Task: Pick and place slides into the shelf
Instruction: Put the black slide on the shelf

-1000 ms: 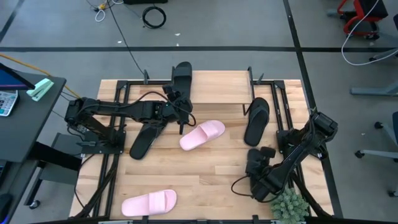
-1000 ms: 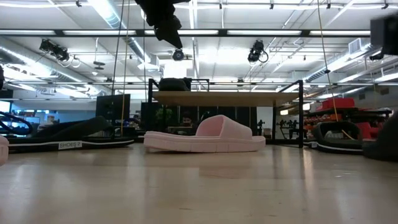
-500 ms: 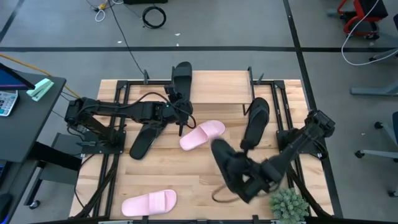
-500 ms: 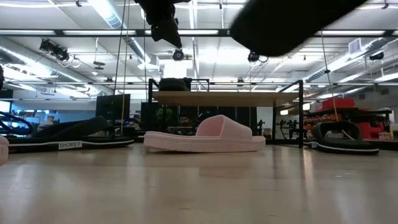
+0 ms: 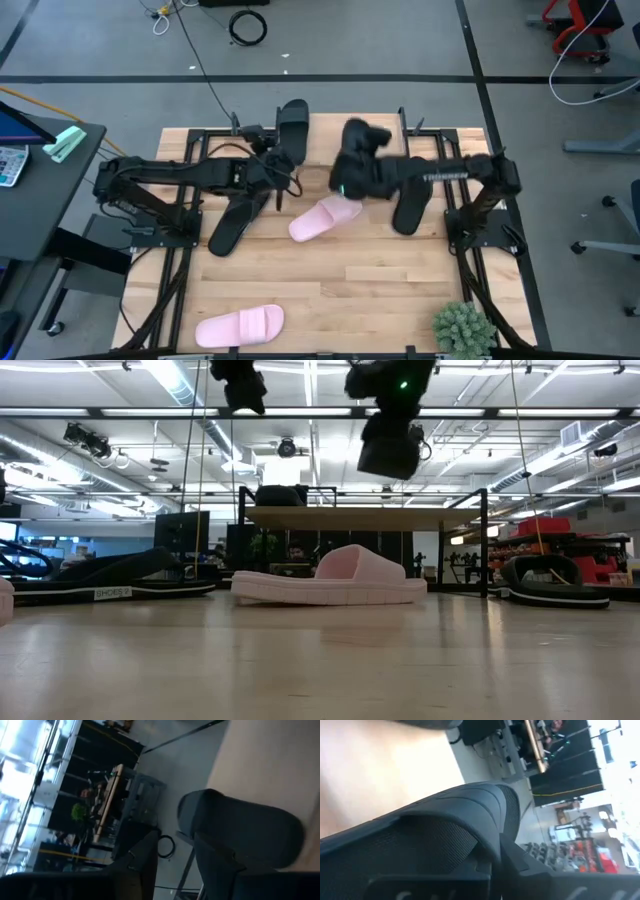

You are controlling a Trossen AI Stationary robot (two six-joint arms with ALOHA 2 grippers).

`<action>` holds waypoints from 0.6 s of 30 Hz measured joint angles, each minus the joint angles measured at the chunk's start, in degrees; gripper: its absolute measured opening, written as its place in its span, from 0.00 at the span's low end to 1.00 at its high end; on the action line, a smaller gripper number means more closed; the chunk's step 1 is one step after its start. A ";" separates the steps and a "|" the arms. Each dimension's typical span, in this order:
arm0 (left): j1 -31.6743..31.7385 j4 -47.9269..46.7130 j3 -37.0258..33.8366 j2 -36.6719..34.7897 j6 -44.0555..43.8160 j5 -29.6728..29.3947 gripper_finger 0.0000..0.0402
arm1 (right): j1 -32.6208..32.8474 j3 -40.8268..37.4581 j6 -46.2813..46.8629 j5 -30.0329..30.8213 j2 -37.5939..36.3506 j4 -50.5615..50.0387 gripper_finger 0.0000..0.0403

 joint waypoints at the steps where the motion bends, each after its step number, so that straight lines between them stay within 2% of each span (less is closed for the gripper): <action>1: 0.42 0.06 0.02 -0.65 -0.14 -0.04 0.33 | -2.18 0.02 -4.30 -2.06 0.00 4.00 0.02; 5: 1.78 -0.44 0.09 -3.40 0.18 0.06 0.33 | -8.77 0.02 -18.03 -16.32 0.24 21.22 0.02; 10: 2.78 -2.75 -0.04 -6.18 -0.77 0.12 0.32 | -12.63 0.02 -26.71 -18.03 0.31 33.23 0.02; 12: 2.82 -2.34 0.09 -6.94 -1.46 0.00 0.32 | -13.98 0.02 -26.95 -18.62 0.31 33.49 0.02; 15: 2.82 -3.42 0.01 -8.00 -2.63 0.03 0.30 | -15.68 0.00 -26.29 -24.19 1.17 34.27 0.02; 18: 2.82 -3.68 0.02 -8.15 -3.07 0.14 0.29 | -16.57 -0.12 -26.24 -24.59 3.35 36.53 0.02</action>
